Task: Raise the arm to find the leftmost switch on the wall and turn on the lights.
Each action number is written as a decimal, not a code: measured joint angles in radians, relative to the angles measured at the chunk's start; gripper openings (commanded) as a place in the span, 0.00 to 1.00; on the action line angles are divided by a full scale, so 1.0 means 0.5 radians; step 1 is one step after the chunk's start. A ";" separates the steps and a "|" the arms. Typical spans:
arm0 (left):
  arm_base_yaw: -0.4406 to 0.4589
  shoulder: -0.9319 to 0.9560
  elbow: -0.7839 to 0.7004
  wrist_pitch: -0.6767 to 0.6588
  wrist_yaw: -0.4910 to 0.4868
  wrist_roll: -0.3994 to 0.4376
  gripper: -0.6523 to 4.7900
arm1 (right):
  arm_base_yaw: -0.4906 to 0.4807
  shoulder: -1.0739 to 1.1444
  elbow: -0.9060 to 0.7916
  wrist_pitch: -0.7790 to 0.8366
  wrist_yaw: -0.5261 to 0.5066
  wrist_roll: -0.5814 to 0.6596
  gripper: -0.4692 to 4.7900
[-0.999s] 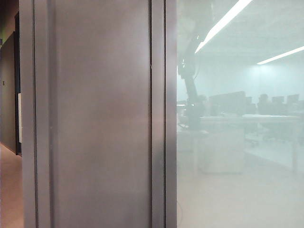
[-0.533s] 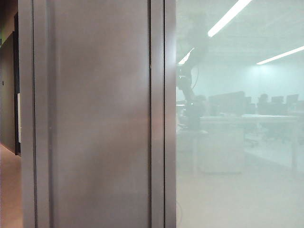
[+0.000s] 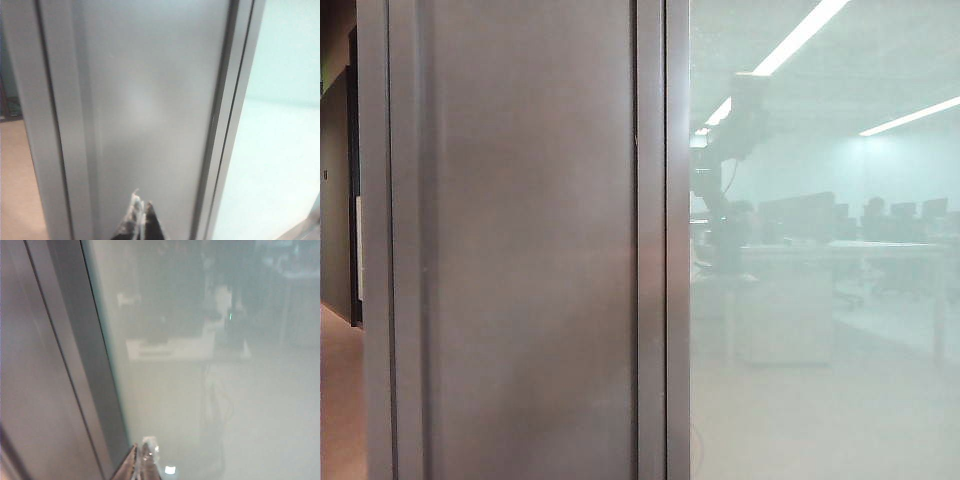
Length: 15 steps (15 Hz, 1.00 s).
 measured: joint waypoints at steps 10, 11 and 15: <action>0.000 0.000 0.000 0.004 0.000 -0.029 0.11 | 0.000 0.053 -0.004 0.230 0.008 -0.106 0.09; 0.000 0.001 0.000 0.004 0.000 -0.029 0.11 | 0.000 0.050 -0.004 0.348 0.007 -0.113 0.09; 0.000 0.001 0.000 0.004 0.000 -0.029 0.11 | 0.000 -0.001 -0.002 0.417 0.002 -0.115 0.09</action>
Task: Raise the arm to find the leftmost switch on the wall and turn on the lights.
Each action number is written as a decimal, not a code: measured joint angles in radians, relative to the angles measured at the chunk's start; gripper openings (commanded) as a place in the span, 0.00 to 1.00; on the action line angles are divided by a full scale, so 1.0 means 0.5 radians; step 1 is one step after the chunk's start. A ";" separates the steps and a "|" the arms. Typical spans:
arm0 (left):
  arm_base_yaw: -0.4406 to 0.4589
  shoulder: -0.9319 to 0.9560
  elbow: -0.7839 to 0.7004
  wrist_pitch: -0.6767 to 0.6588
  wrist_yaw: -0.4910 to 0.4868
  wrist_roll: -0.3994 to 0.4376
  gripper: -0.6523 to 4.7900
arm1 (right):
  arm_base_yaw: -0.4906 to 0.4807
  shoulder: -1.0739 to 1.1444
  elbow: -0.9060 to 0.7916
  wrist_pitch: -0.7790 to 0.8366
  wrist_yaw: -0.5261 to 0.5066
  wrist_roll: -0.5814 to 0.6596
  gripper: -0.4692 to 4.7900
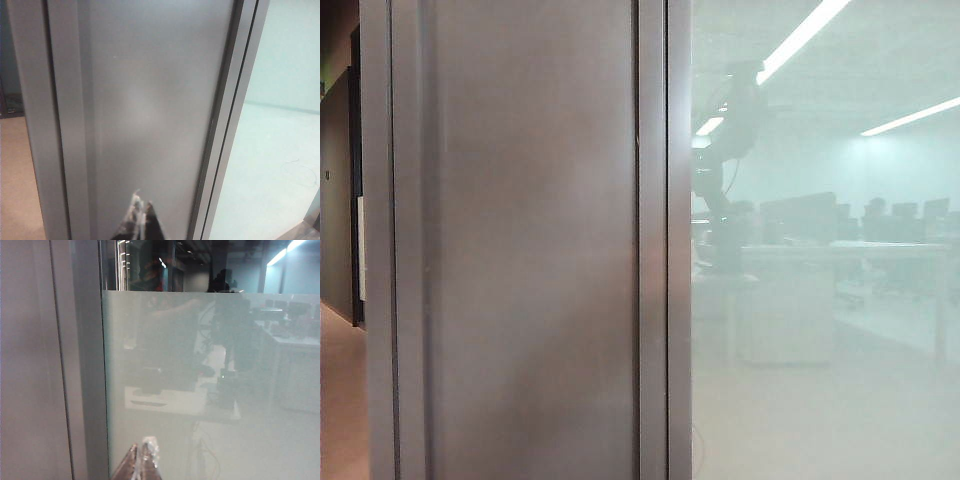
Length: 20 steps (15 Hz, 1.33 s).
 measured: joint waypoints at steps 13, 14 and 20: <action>0.757 -0.305 -0.403 -0.089 -0.171 0.069 0.11 | 0.000 -0.005 -0.001 -0.035 0.000 -0.002 0.09; 0.777 -0.330 -0.460 -0.043 -0.170 0.046 0.11 | 0.000 -0.005 -0.001 -0.036 0.000 -0.002 0.09; 0.800 -0.327 -0.730 0.400 -0.198 -0.053 0.11 | 0.000 -0.005 -0.001 -0.035 0.000 -0.003 0.09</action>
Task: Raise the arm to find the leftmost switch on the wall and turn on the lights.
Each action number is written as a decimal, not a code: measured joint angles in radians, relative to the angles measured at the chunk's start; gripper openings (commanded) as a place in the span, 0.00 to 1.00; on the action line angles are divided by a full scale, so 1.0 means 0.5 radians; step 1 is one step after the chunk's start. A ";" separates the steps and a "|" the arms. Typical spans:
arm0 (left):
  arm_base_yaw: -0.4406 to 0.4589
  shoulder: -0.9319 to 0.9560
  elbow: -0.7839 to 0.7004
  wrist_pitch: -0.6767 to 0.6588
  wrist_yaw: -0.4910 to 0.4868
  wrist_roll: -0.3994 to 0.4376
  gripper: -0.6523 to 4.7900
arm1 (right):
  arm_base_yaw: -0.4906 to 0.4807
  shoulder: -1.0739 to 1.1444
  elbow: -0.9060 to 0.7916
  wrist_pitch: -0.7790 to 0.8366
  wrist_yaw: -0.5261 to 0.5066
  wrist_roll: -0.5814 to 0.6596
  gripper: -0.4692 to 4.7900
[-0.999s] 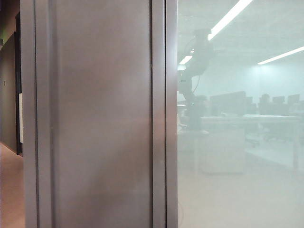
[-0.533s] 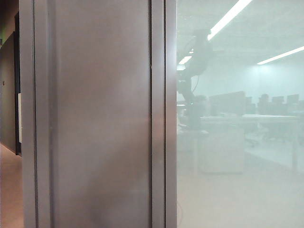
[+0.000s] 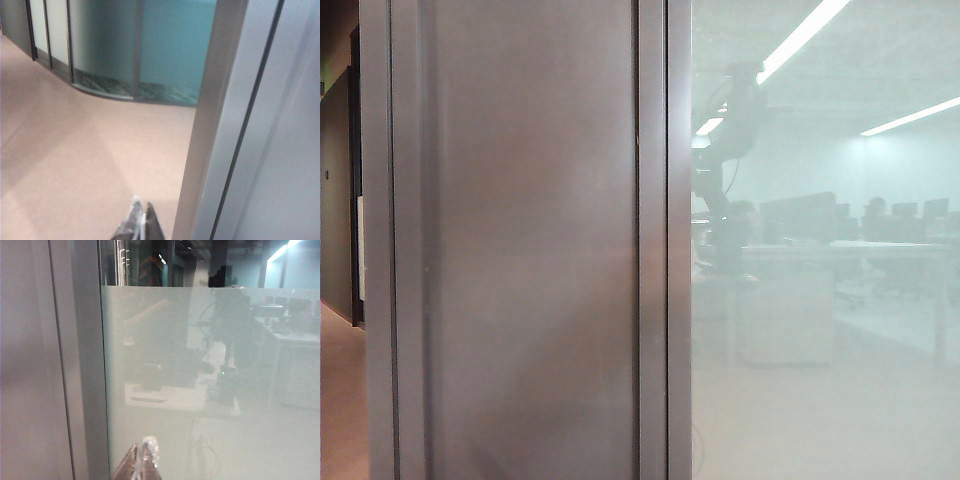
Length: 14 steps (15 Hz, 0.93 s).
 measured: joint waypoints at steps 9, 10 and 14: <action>0.000 -0.001 0.001 0.046 0.109 -0.041 0.11 | 0.000 0.000 0.000 0.000 -0.001 0.000 0.09; 0.000 -0.001 0.001 0.046 0.109 -0.040 0.11 | 0.000 0.000 0.000 0.000 -0.001 0.000 0.09; 0.000 -0.001 0.001 0.046 0.110 -0.041 0.11 | 0.000 0.000 0.000 0.000 0.000 0.000 0.09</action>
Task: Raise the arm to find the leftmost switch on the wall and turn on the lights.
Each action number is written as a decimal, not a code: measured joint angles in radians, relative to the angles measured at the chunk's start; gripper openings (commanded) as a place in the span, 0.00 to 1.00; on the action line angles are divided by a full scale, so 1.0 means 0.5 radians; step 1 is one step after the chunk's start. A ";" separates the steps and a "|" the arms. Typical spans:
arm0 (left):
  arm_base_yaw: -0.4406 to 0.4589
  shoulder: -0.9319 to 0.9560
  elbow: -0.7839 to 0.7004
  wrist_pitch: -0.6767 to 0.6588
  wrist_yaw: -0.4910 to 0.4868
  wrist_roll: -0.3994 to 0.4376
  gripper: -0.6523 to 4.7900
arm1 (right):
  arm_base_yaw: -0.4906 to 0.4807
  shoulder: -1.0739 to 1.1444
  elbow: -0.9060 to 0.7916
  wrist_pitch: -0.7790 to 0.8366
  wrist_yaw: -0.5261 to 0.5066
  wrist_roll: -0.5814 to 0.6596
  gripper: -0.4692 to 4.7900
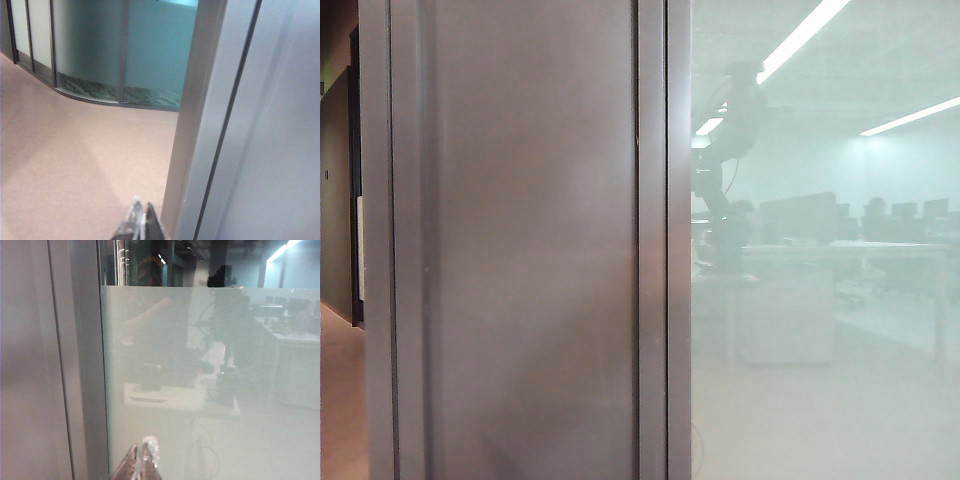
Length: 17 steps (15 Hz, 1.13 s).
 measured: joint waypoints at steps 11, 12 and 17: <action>0.000 0.000 0.000 -0.001 0.000 0.001 0.11 | 0.000 0.000 0.000 0.000 -0.001 0.000 0.09; 0.000 0.000 0.000 -0.001 0.001 0.000 0.11 | 0.000 0.000 0.000 0.000 -0.001 -0.001 0.09; 0.000 0.000 0.000 0.000 0.001 0.000 0.11 | -0.005 -0.042 0.000 -0.100 0.004 -0.019 0.09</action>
